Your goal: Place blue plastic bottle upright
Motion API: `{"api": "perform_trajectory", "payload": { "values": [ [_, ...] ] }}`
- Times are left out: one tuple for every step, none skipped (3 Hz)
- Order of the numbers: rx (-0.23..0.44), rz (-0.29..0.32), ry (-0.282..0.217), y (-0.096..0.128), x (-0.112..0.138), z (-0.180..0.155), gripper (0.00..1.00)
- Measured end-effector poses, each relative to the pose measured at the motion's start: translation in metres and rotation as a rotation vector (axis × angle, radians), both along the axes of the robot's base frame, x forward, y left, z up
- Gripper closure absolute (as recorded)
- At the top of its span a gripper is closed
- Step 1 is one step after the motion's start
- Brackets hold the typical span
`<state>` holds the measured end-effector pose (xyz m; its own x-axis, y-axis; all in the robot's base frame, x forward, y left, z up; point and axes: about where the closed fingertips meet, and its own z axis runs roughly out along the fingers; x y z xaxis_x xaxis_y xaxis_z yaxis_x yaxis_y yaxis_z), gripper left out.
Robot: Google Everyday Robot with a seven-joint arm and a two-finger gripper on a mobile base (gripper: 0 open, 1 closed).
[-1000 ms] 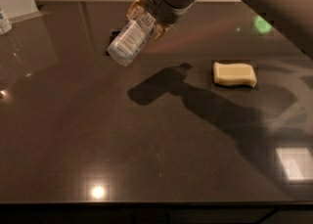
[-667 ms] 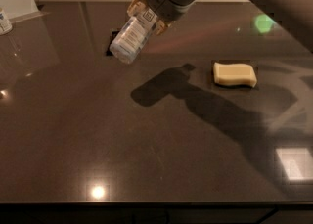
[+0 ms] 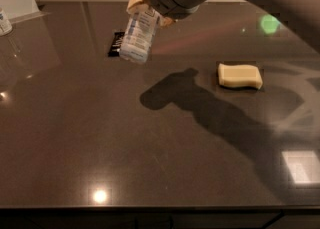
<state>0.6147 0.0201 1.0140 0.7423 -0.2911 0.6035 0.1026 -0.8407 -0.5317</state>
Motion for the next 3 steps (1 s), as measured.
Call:
{"api": "perform_trajectory", "payload": {
  "values": [
    [-0.058,0.094,-0.119,0.000,-0.001,0.004,1.00],
    [-0.099,0.177,-0.250,0.002,-0.003,0.006,1.00],
    [-0.128,0.253,-0.379,0.011,-0.014,0.010,1.00]
  ]
}}
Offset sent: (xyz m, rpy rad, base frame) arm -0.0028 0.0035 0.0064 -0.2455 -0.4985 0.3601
